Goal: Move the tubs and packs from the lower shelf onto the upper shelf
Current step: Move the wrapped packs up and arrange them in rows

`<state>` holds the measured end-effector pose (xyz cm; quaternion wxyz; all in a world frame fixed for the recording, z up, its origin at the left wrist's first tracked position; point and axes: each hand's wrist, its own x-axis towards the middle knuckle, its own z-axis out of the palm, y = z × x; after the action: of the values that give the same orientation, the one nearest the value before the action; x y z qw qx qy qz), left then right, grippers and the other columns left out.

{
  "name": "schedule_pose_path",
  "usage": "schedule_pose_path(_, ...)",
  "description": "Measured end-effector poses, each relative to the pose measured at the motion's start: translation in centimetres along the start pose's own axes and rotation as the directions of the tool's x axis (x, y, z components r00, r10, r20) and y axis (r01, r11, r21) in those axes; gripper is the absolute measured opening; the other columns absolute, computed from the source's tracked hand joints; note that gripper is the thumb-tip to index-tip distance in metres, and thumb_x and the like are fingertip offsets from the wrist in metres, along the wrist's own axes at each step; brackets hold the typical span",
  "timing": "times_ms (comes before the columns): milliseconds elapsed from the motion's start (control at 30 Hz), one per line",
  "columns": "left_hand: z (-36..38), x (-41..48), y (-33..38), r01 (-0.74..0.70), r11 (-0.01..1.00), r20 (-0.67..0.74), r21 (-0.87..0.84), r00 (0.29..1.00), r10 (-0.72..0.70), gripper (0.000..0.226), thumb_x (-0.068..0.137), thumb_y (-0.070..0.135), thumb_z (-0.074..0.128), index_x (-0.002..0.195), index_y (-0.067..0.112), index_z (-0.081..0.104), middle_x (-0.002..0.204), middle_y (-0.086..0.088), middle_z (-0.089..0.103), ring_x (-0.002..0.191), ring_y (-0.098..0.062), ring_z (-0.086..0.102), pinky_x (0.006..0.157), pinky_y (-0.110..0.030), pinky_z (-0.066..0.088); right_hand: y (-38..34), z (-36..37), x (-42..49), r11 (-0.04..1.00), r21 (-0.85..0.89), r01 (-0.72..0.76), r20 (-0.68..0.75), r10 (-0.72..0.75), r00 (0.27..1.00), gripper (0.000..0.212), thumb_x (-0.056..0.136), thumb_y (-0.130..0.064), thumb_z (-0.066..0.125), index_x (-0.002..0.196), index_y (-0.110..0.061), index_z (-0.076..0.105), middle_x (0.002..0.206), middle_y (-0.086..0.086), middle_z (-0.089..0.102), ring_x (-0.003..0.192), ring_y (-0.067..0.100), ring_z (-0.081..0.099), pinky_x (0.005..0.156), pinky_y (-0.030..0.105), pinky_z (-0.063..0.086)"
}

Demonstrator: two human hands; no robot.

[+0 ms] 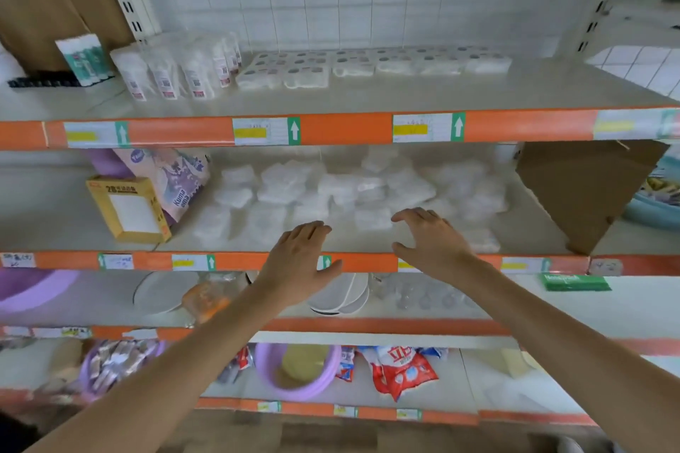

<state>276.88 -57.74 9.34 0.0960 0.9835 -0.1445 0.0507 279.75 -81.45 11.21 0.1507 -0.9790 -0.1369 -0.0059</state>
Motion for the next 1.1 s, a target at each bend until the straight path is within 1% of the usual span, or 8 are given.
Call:
schedule_pose_path(133,2.4,3.5,-2.5,0.007,1.000,0.018,0.012,1.000,-0.007,0.063,0.095,0.050,0.049,0.146,0.013,0.040,0.157,-0.006,0.032,0.144,-0.022,0.028,0.114,-0.033,0.022,1.0,3.7,4.8,1.000,-0.003,-0.015,0.058,0.015,0.998,0.054,0.090,-0.030,0.060,0.140,-0.020,0.044,0.144,0.001,0.042,0.132,0.023,0.038,0.105,0.034,0.031)
schedule_pose_path(233,3.7,6.6,-3.7,0.002,1.000,0.017,0.007,1.000,-0.002,0.061,0.097,0.043,0.052,0.148,0.014,0.036,0.159,-0.006,0.025,0.146,-0.021,0.022,0.116,-0.033,0.017,1.6,6.1,8.0,0.998,-0.065,-0.006,0.079,0.011,0.997,0.060,0.090,-0.027,0.059,0.144,-0.016,0.036,0.149,0.005,0.036,0.134,0.026,0.034,0.105,0.036,0.029)
schedule_pose_path(433,3.6,13.9,-5.2,-0.064,0.998,-0.086,0.008,0.994,0.065,0.062,0.094,0.030,0.059,0.147,0.008,0.035,0.158,-0.011,0.026,0.145,-0.026,0.026,0.114,-0.036,0.021,3.0,9.3,12.9,0.979,-0.188,0.075,0.155,-0.045,0.987,0.068,0.094,-0.032,0.058,0.151,-0.014,0.024,0.161,0.007,0.016,0.147,0.024,0.017,0.115,0.037,0.018)
schedule_pose_path(500,3.6,16.4,-5.7,-0.059,0.998,-0.052,0.018,0.997,0.060,0.065,0.095,0.033,0.059,0.148,0.008,0.031,0.158,-0.011,0.025,0.145,-0.027,0.023,0.115,-0.037,0.020,3.5,9.8,13.8,0.979,-0.183,0.085,0.134,-0.061,0.989,0.064,0.094,-0.033,0.059,0.148,-0.015,0.029,0.160,0.007,0.020,0.147,0.022,0.018,0.115,0.037,0.017)
schedule_pose_path(633,4.7,19.7,-6.3,-0.034,0.999,0.069,0.013,0.997,0.033,0.074,0.095,0.043,0.055,0.150,0.005,0.022,0.160,-0.015,0.016,0.148,-0.028,0.015,0.118,-0.040,0.015,4.1,10.5,15.0,0.986,-0.138,0.092,0.087,-0.081,0.993,0.052,0.093,-0.033,0.061,0.137,-0.015,0.040,0.147,0.005,0.042,0.139,0.022,0.032,0.109,0.035,0.024)
schedule_pose_path(733,6.1,20.6,-7.0,-0.038,0.999,0.144,-0.010,0.989,0.039,0.065,0.100,0.039,0.048,0.150,0.007,0.022,0.160,-0.013,0.019,0.147,-0.027,0.017,0.119,-0.040,0.017,4.5,10.6,15.6,0.987,-0.132,0.095,0.068,-0.086,0.994,0.049,0.092,-0.039,0.062,0.132,-0.017,0.044,0.140,0.003,0.049,0.134,0.022,0.039,0.105,0.035,0.029)
schedule_pose_path(867,7.2,20.5,-8.0,-0.073,0.997,0.053,-0.014,0.996,0.074,0.050,0.100,0.025,0.052,0.144,0.009,0.035,0.150,-0.010,0.034,0.141,-0.028,0.028,0.114,-0.037,0.020,4.7,10.6,15.8,0.986,-0.144,0.082,0.040,-0.077,0.996,0.050,0.090,-0.046,0.063,0.129,-0.019,0.046,0.133,0.002,0.054,0.128,0.023,0.042,0.101,0.034,0.031)
schedule_pose_path(1100,7.1,21.0,-8.8,-0.096,0.995,0.034,0.000,0.995,0.096,0.047,0.094,0.027,0.062,0.133,0.013,0.040,0.140,-0.005,0.046,0.131,-0.027,0.036,0.101,-0.035,0.029,4.9,11.5,15.3,0.993,-0.118,0.027,0.012,-0.026,1.000,0.054,0.090,-0.055,0.057,0.130,-0.021,0.043,0.122,0.003,0.059,0.125,0.024,0.039,0.100,0.036,0.036)
